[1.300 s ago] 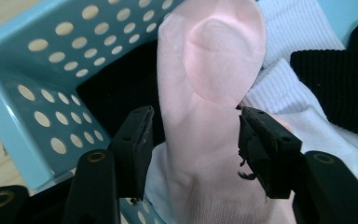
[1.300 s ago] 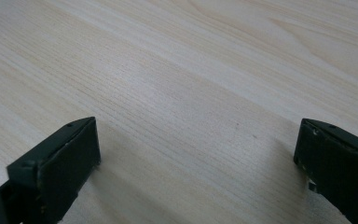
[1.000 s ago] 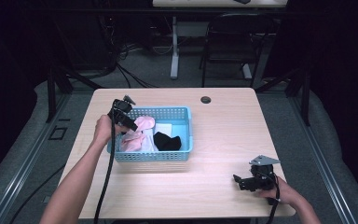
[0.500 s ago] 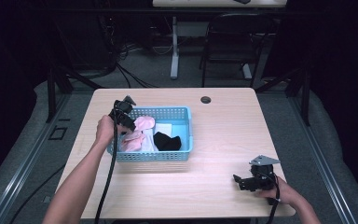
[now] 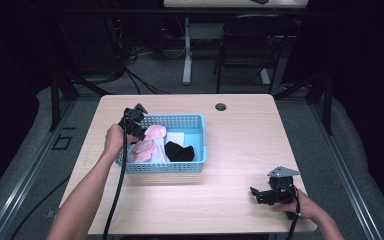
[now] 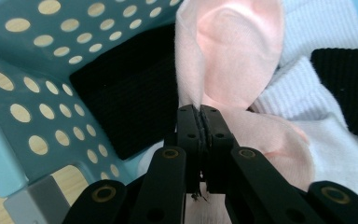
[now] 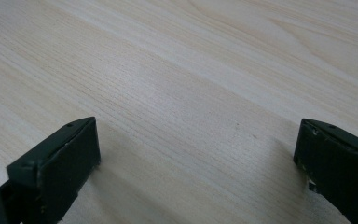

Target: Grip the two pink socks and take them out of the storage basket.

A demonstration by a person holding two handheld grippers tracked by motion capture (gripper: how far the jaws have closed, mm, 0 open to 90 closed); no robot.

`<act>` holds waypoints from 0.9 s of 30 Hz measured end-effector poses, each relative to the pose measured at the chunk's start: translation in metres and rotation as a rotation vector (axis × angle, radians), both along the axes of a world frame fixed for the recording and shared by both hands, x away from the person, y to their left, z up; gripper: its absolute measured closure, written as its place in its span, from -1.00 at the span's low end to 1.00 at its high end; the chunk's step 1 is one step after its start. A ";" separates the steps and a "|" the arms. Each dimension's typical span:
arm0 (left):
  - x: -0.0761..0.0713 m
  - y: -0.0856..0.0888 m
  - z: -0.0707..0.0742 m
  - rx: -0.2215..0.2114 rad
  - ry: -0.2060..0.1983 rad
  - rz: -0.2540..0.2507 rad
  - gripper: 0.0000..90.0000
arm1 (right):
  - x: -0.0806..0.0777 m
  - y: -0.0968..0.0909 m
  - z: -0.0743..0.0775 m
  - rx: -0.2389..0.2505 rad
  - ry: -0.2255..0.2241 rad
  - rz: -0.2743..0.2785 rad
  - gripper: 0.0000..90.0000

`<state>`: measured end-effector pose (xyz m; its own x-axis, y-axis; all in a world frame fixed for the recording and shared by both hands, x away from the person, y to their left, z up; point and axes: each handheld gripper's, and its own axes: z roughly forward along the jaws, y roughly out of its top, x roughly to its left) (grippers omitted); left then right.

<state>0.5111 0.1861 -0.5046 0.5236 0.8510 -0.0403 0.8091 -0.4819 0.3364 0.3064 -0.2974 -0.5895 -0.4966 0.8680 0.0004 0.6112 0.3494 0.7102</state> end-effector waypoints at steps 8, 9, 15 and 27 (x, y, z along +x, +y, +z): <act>-0.009 0.002 0.015 -0.041 -0.057 -0.040 0.94 | 0.000 0.000 0.000 -0.004 0.003 0.002 -1.00; -0.010 0.002 0.017 -0.042 -0.066 -0.044 0.94 | 0.000 0.000 0.000 0.002 -0.001 -0.003 -1.00; -0.015 0.003 0.029 -0.061 -0.094 -0.054 0.94 | 0.000 0.000 0.000 0.002 0.000 0.001 -1.00; -0.026 0.006 0.050 -0.082 -0.149 -0.073 0.95 | 0.000 0.000 0.000 0.002 0.000 0.001 -1.00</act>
